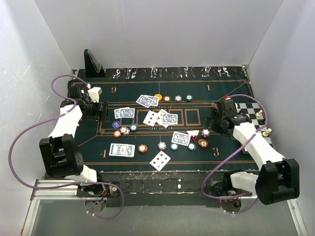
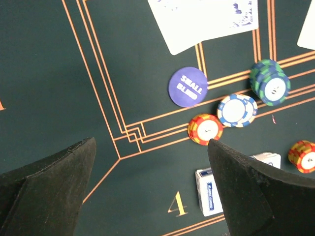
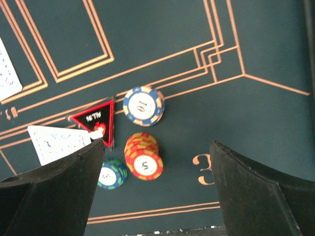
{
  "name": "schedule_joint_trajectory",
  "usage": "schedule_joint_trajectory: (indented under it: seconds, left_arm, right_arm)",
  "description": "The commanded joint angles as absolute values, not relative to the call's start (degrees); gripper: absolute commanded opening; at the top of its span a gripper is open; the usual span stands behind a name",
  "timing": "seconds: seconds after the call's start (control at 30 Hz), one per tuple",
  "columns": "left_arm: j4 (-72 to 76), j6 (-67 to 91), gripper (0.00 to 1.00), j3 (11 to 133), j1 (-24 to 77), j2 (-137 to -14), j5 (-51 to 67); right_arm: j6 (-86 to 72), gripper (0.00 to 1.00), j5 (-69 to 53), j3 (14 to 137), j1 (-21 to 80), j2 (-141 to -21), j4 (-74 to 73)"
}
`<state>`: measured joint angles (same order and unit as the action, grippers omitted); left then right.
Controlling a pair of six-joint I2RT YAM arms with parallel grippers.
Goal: Distribute texas hold em gaming equipment
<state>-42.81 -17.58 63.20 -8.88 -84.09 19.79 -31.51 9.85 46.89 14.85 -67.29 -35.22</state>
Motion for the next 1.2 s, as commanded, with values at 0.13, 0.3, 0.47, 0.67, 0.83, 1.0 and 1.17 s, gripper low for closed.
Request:
schedule_joint_trajectory:
  seconds: [0.13, 0.3, 0.47, 0.67, 0.83, 1.0, 1.17]
  left_arm:
    - [-30.51, -14.68, 0.98, 62.76, -11.42, -87.62, 21.27]
    - [-22.97, -12.05, 0.98, 60.74, -11.51, -89.47, 21.79]
    - [-15.75, -9.59, 0.98, 57.66, -11.60, -89.47, 21.71]
    - [-8.36, -7.47, 0.98, 54.15, -11.60, -91.05, 23.29]
    - [-2.91, -5.45, 0.98, 53.26, -11.60, -92.90, 21.54]
    - [3.07, -1.85, 0.98, 51.86, -11.60, -91.85, 21.96]
    - [10.54, 2.02, 0.98, 48.43, -10.46, -91.23, 21.62]
  right_arm:
    - [-29.88, 0.95, 16.43, 45.44, 9.15, -67.94, -23.66]
    - [-30.76, 0.95, 20.20, 45.09, 4.67, -70.05, -21.72]
    - [-28.40, 0.96, 23.28, 40.09, 2.11, -67.68, -13.30]
    - [-23.21, 0.98, 29.62, 35.16, 1.32, -65.48, 0.94]
    - [-19.16, 0.97, 28.82, 36.37, 0.88, -70.82, 8.61]
    - [-18.46, 0.94, 27.51, 36.48, 0.70, -76.11, 13.35]
    - [-15.74, 0.95, 24.70, 35.42, -1.49, -77.25, 18.10]
